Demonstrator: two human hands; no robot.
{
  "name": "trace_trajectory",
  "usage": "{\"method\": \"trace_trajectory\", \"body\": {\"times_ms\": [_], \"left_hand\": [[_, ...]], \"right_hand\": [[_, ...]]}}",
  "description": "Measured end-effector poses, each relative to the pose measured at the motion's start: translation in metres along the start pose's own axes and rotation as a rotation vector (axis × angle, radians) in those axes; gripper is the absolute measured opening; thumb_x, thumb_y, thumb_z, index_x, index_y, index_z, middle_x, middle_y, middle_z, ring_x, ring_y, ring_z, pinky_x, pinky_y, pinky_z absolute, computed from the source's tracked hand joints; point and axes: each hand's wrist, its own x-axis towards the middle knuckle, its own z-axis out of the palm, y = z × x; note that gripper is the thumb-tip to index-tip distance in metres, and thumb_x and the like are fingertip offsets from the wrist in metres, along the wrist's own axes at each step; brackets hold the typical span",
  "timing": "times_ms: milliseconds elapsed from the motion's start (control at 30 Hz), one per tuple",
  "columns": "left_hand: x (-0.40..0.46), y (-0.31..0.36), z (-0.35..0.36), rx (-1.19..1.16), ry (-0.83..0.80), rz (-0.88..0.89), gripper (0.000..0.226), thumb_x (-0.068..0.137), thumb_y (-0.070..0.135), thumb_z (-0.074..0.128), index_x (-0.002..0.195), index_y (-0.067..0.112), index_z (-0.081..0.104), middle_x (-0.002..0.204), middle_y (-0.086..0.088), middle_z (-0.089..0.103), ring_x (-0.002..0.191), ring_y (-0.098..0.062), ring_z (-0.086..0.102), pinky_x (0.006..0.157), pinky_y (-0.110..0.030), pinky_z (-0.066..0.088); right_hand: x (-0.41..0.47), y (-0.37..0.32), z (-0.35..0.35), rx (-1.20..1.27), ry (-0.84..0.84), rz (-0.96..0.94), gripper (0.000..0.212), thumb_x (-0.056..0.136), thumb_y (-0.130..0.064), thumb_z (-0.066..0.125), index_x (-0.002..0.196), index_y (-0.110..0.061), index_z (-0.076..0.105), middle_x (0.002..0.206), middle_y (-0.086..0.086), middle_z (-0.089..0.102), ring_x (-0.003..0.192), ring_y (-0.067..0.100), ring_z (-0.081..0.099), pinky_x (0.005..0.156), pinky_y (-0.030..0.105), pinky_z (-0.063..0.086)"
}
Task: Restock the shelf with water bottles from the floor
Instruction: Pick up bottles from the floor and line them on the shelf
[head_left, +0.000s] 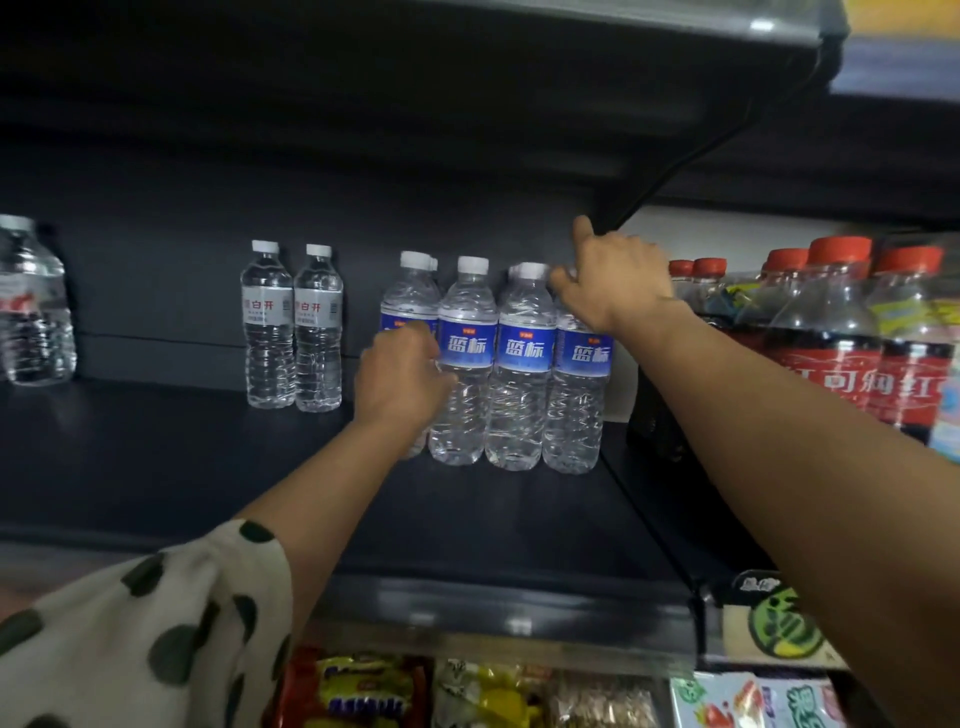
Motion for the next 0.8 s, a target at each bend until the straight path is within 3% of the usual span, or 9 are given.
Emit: {"method": "trace_trajectory", "body": {"times_ms": [100, 200, 367, 667, 800], "left_hand": [[0.001, -0.023, -0.008, 0.02, -0.007, -0.098, 0.055, 0.073, 0.019, 0.079, 0.116, 0.002, 0.05, 0.12, -0.018, 0.053, 0.108, -0.036, 0.055, 0.086, -0.043, 0.047], [-0.003, -0.038, 0.0, 0.057, -0.206, -0.223, 0.074, 0.072, 0.019, 0.082, 0.129, -0.001, 0.039, 0.132, -0.02, 0.046, 0.122, -0.038, 0.048, 0.097, -0.044, 0.043], [-0.003, -0.046, 0.019, 0.097, -0.3, -0.233, 0.067, 0.076, 0.016, 0.079, 0.127, 0.0, 0.038, 0.129, -0.021, 0.051, 0.12, -0.037, 0.052, 0.095, -0.041, 0.045], [0.005, -0.056, 0.012, 0.063, -0.342, -0.182, 0.072, 0.07, 0.028, 0.084, 0.124, 0.003, 0.043, 0.128, -0.016, 0.055, 0.118, -0.034, 0.054, 0.093, -0.039, 0.046], [-0.002, -0.059, -0.009, 0.015, -0.315, -0.094, 0.06, 0.073, 0.023, 0.08, 0.12, 0.003, 0.049, 0.124, -0.017, 0.058, 0.113, -0.036, 0.057, 0.091, -0.039, 0.049]], "right_hand": [[-0.007, -0.025, -0.01, 0.082, -0.06, -0.119, 0.044, 0.093, -0.039, 0.047, 0.125, -0.01, 0.041, 0.105, 0.021, 0.063, 0.097, 0.04, 0.059, 0.069, 0.037, 0.035], [-0.024, -0.054, -0.007, 0.087, -0.164, -0.298, 0.047, 0.088, -0.045, 0.055, 0.12, -0.013, 0.042, 0.105, 0.015, 0.063, 0.094, 0.034, 0.059, 0.07, 0.036, 0.039], [-0.044, -0.086, 0.018, -0.084, -0.308, -0.443, 0.041, 0.088, -0.049, 0.058, 0.109, -0.015, 0.059, 0.111, 0.008, 0.064, 0.101, 0.029, 0.06, 0.072, 0.033, 0.033], [-0.05, -0.097, 0.025, -0.142, -0.308, -0.399, 0.036, 0.091, -0.048, 0.056, 0.108, -0.017, 0.06, 0.112, 0.006, 0.064, 0.103, 0.028, 0.059, 0.073, 0.034, 0.034], [-0.066, -0.102, 0.001, -0.125, -0.333, -0.33, 0.038, 0.093, -0.047, 0.052, 0.108, -0.014, 0.059, 0.111, 0.011, 0.064, 0.103, 0.032, 0.059, 0.07, 0.033, 0.032]]}}
